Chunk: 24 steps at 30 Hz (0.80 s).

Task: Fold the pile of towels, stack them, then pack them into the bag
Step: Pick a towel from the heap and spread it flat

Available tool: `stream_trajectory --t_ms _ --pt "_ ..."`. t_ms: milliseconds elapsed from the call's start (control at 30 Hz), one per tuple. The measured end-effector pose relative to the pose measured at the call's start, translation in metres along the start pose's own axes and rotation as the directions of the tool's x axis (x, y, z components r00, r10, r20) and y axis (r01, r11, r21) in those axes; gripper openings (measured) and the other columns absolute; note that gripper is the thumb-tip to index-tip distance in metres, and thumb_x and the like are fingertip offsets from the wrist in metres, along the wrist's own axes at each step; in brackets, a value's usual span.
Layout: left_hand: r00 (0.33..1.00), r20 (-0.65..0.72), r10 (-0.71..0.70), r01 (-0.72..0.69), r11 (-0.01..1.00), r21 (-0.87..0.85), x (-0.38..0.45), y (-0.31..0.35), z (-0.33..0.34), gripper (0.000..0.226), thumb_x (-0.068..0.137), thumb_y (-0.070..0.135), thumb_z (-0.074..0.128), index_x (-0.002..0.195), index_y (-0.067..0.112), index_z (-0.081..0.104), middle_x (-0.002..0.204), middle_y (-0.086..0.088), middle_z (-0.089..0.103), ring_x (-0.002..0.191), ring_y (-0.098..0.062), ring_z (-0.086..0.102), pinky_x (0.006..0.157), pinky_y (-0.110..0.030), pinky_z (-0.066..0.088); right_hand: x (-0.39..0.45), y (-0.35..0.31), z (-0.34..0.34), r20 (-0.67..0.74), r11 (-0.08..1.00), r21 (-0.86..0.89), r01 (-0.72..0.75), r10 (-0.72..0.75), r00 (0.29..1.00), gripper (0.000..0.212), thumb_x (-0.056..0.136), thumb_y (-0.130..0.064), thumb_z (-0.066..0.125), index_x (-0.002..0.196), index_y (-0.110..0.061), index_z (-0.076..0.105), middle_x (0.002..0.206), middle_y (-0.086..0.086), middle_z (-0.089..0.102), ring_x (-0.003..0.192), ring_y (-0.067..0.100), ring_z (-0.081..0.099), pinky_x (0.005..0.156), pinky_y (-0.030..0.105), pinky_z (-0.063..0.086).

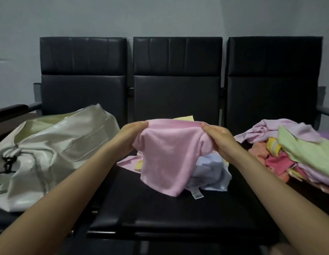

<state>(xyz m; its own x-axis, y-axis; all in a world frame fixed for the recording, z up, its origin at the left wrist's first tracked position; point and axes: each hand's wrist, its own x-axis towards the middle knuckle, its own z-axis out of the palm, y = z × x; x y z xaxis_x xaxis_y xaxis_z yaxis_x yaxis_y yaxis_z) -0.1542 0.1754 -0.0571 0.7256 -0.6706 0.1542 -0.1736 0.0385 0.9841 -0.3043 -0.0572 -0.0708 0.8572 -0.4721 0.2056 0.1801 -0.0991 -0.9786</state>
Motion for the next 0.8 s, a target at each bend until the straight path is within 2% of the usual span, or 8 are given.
stream_trajectory --t_ms 133,267,400,533,600,667,733,800 --pt "1.0 0.006 0.008 -0.007 0.99 -0.138 -0.012 0.021 0.011 0.034 0.099 0.028 0.047 0.108 0.004 0.069 0.086 -0.008 0.069 0.08 -0.016 0.066 0.06 -0.023 0.051 -0.006 -0.017 0.004 -0.076 0.991 0.131 0.023 -0.013 0.997 0.024 0.092 -0.029 0.064 0.093 -0.006 0.068 0.077 0.008 0.054 0.074 0.017 0.051 0.067 0.027 0.041" --pt "0.997 0.067 -0.039 0.054 0.972 -0.23 -0.02 0.04 0.012 0.029 0.099 0.03 0.048 0.086 0.011 0.064 0.065 0.002 0.061 0.056 -0.01 0.059 0.049 -0.018 0.046 -0.016 -0.036 0.002 -0.013 0.968 0.248 -0.023 0.027 1.0 0.023 0.091 -0.03 0.065 0.093 -0.009 0.073 0.088 0.009 0.063 0.083 0.02 0.06 0.078 0.031 0.047" --pt "0.992 0.126 -0.029 0.038 0.997 -0.071 -0.017 0.038 0.006 0.033 0.097 0.027 0.053 0.118 0.006 0.066 0.091 -0.005 0.068 0.079 -0.016 0.065 0.063 -0.024 0.052 -0.021 -0.038 -0.005 -0.047 0.951 0.301 -0.07 0.088 0.995 0.018 0.091 -0.028 0.064 0.091 -0.014 0.075 0.089 0.004 0.071 0.085 0.017 0.068 0.077 0.028 0.055" --pt "0.997 0.023 -0.08 0.079 0.995 0.063 -0.005 -0.003 -0.002 0.021 0.09 0.025 0.065 0.105 0.014 0.075 0.096 -0.009 0.072 0.085 -0.02 0.066 0.073 -0.027 0.055 -0.014 -0.008 -0.018 -0.255 0.993 0.061 -0.1 0.113 0.96 0.017 0.088 -0.028 0.065 0.096 -0.016 0.074 0.084 0.0 0.071 0.081 0.017 0.065 0.063 0.022 0.051" --pt "0.992 -0.013 -0.126 0.126 0.989 0.073 0.005 -0.028 -0.005 0.027 0.08 0.035 0.072 0.101 0.017 0.077 0.101 -0.013 0.069 0.09 -0.024 0.063 0.086 -0.038 0.052 -0.003 0.011 -0.018 -0.316 0.99 -0.07 -0.12 0.092 0.944 0.012 0.091 -0.027 0.064 0.095 -0.018 0.07 0.084 -0.002 0.068 0.079 0.014 0.063 0.056 0.017 0.049" --pt "0.986 -0.061 -0.153 0.155 0.988 0.017 0.016 -0.046 -0.002 0.038 0.069 0.042 0.076 0.101 0.021 0.077 0.109 -0.009 0.071 0.097 -0.02 0.066 0.095 -0.042 0.051 0.012 0.029 -0.015 -0.341 0.986 -0.099 -0.136 0.095 0.935 0.01 0.092 -0.023 0.063 0.092 -0.014 0.067 0.08 -0.003 0.063 0.079 0.017 0.061 0.06 0.02 0.048" --pt "0.969 -0.182 -0.166 0.167 0.986 -0.008 0.032 -0.058 0.003 0.042 0.064 0.047 0.075 0.1 0.026 0.077 0.106 -0.001 0.073 0.097 -0.017 0.068 0.087 -0.038 0.055 0.028 0.048 -0.014 -0.39 0.976 -0.144 -0.161 0.093 0.916 0.019 0.092 -0.02 0.061 0.089 -0.002 0.066 0.08 0.006 0.062 0.074 0.015 0.055 0.063 0.023 0.044" --pt "0.937 -0.316 -0.151 0.16 0.987 0.005 0.052 -0.07 0.006 0.027 0.076 0.042 0.07 0.097 0.027 0.076 0.1 0.001 0.072 0.09 -0.018 0.066 0.074 -0.032 0.054 0.045 0.065 -0.014 -0.428 0.963 -0.23 -0.141 0.03 0.903 0.034 0.09 -0.021 0.061 0.092 0.013 0.059 0.089 0.027 0.061 0.071 0.016 0.047 0.062 0.028 0.039"
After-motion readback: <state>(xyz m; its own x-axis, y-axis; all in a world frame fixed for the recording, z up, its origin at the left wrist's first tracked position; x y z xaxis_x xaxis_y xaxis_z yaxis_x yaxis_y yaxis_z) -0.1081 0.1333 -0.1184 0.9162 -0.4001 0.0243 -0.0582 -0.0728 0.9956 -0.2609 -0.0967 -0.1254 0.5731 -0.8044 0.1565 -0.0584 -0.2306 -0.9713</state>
